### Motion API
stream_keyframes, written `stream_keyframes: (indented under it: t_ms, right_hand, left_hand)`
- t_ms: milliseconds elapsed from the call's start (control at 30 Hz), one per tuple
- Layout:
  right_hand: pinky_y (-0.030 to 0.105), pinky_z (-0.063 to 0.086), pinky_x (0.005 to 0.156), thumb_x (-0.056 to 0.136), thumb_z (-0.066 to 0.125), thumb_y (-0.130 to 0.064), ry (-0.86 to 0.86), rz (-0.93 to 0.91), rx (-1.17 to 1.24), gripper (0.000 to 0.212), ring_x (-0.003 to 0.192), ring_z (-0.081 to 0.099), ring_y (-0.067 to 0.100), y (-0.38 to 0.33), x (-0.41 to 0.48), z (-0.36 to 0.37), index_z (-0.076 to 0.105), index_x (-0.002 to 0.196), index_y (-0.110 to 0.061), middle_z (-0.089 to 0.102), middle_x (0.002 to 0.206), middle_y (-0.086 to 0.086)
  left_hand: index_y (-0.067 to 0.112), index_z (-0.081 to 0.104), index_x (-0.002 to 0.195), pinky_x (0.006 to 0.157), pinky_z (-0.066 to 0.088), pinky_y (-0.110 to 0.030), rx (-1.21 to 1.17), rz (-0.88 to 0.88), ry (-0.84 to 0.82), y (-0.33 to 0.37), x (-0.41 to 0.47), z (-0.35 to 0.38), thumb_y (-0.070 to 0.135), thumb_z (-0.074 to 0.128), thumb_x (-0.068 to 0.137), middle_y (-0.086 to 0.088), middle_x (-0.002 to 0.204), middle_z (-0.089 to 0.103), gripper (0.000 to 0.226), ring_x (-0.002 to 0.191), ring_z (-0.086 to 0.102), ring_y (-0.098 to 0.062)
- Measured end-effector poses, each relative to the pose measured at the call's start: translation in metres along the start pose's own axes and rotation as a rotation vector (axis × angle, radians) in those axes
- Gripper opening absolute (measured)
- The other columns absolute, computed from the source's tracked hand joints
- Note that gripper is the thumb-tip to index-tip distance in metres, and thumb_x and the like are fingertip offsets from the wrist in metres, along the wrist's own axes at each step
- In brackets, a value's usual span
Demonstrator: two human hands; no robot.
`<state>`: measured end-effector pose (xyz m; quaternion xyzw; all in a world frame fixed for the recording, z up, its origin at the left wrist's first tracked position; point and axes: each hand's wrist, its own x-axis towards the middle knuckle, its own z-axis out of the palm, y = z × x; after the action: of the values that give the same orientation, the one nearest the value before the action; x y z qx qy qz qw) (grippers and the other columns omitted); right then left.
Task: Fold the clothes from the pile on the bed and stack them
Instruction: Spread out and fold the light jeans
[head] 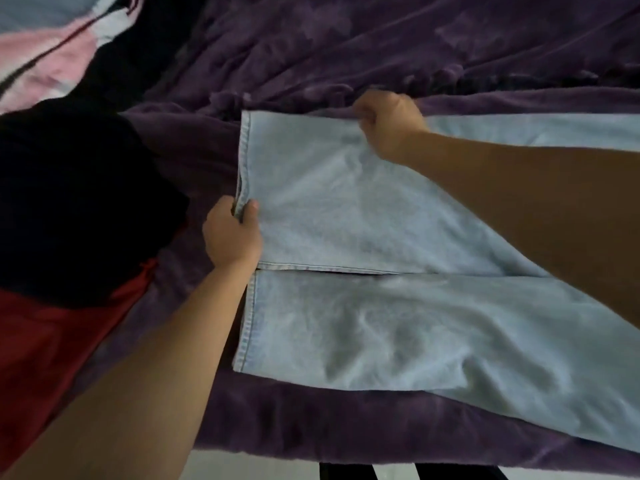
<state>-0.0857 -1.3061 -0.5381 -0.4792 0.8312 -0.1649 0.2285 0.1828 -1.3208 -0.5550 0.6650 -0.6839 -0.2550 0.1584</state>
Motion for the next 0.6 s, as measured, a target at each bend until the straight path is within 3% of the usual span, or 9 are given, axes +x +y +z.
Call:
stream_keyframes:
  t_ms: [67,133,200,300,467,600]
  right_hand:
    - [0.034,0.042,0.101,0.091,0.050,-0.013,-0.112,-0.007,-0.006,0.049,0.125,0.049,0.029,-0.002,-0.008,0.020,0.048,0.138,-0.026,0.050,0.140,0.008]
    - [0.034,0.036,0.107,0.091,0.050,-0.009,-0.080,-0.015,-0.017,0.055,0.134,0.039,0.027,0.005,-0.029,0.029,0.041,0.143,-0.023,0.035,0.152,0.006]
    - [0.036,0.035,0.107,0.090,0.049,-0.007,0.008,-0.007,0.002,0.056,0.138,0.034,0.026,0.019,-0.061,0.027,0.040,0.144,-0.020,0.028,0.155,0.006]
    - [0.041,0.041,0.103,0.089,0.052,-0.008,0.085,0.087,0.057,0.053,0.134,0.038,0.028,0.049,-0.124,0.018,0.044,0.141,-0.016,0.036,0.149,0.008]
    - [0.041,0.047,0.093,0.086,0.057,-0.013,0.142,0.407,0.026,0.050,0.124,0.046,0.032,0.123,-0.254,-0.013,0.050,0.135,-0.017,0.050,0.135,0.009]
    - [0.041,0.043,0.093,0.088,0.056,-0.018,0.187,0.698,-0.046,0.047,0.124,0.044,0.030,0.189,-0.351,-0.045,0.050,0.135,-0.017,0.051,0.130,0.011]
  left_hand:
    - [0.008,0.059,0.108,0.081,0.040,-0.036,0.066,-0.132,-0.012,-0.012,0.003,0.008,0.018,0.055,0.091,-0.015,0.109,0.063,0.021,0.103,0.057,-0.034]
    - [0.011,0.056,0.119,0.091,0.041,-0.040,0.107,-0.131,-0.009,-0.018,-0.002,0.009,0.011,0.055,0.086,-0.017,0.117,0.057,0.033,0.109,0.053,-0.036]
    - [0.009,0.058,0.115,0.087,0.042,-0.045,0.147,0.044,0.000,-0.014,-0.020,0.008,0.006,0.058,0.080,-0.020,0.114,0.054,0.036,0.105,0.051,-0.039]
    - [0.005,0.063,0.106,0.081,0.043,-0.044,0.103,0.324,-0.071,0.011,-0.061,0.013,0.002,0.062,0.074,-0.019,0.103,0.057,0.032,0.099,0.054,-0.039]
    - [0.009,0.065,0.096,0.075,0.048,-0.039,0.003,0.486,-0.452,0.061,-0.158,0.035,0.002,0.063,0.075,-0.010,0.090,0.064,0.022,0.089,0.060,-0.033]
    - [0.014,0.065,0.099,0.074,0.046,-0.037,0.145,0.635,-0.769,0.083,-0.240,0.053,0.010,0.059,0.082,-0.006,0.095,0.067,0.019,0.091,0.062,-0.030]
